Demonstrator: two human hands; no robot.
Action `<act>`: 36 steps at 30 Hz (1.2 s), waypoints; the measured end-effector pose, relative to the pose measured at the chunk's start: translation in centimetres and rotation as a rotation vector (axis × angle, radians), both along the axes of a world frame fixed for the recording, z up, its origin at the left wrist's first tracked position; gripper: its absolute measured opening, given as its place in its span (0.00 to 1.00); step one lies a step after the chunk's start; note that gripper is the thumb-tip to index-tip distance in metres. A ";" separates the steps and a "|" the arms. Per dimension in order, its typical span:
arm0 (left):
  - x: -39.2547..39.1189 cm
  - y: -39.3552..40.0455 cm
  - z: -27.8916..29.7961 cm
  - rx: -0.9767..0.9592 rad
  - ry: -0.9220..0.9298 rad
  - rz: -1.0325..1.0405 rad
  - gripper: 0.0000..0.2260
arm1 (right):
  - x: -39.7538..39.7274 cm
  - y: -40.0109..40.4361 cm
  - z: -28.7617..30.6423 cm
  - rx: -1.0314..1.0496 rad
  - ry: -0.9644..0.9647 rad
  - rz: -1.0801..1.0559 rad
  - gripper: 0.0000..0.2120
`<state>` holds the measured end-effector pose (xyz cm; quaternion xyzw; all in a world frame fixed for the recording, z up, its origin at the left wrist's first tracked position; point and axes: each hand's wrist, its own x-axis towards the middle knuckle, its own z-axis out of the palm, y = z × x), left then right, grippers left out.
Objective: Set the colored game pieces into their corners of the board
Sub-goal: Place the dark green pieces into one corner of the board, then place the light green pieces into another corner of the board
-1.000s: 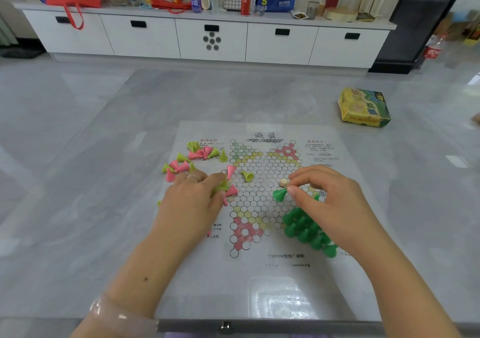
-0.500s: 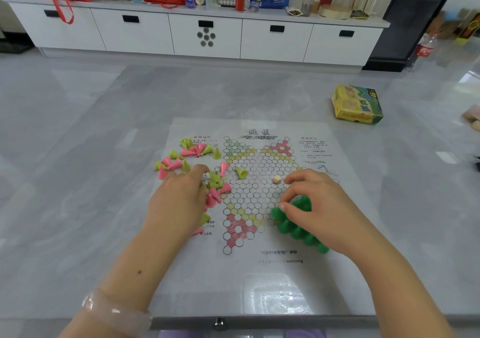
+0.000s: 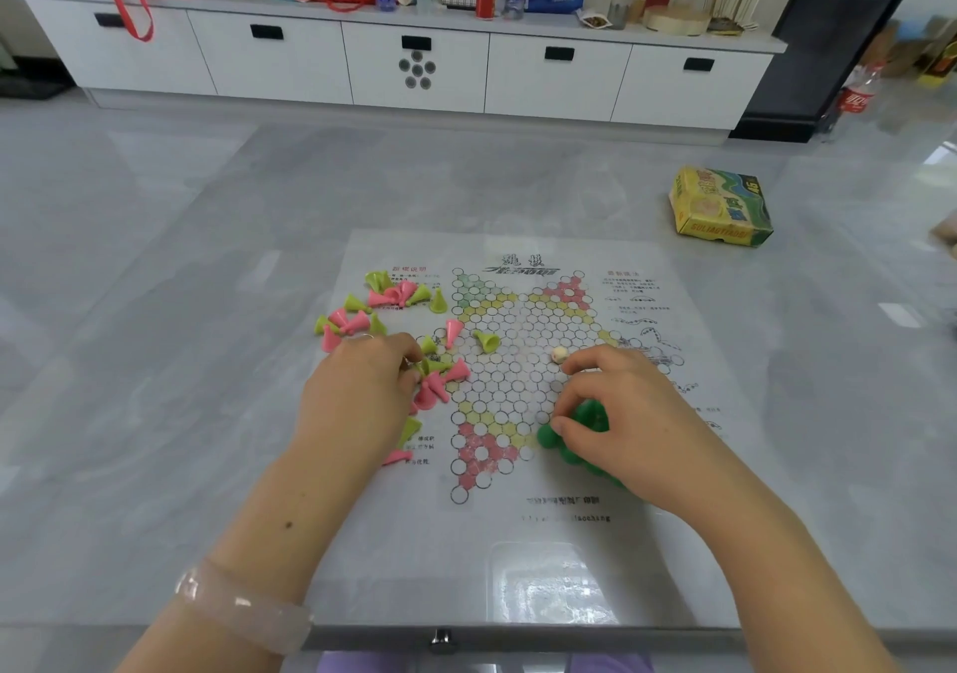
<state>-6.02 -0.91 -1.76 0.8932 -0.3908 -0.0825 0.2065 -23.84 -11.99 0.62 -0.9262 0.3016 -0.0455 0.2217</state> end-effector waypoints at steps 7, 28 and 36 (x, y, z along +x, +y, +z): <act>-0.1 0.1 0.0 -0.025 0.023 -0.014 0.09 | 0.1 0.0 -0.1 -0.009 0.000 0.004 0.04; -0.3 0.2 0.2 -0.054 0.041 -0.027 0.07 | -0.1 0.0 0.3 -0.034 0.023 0.028 0.08; -0.4 0.9 1.9 -0.420 0.213 0.098 0.03 | 0.5 0.1 0.8 -0.060 -0.184 0.012 0.08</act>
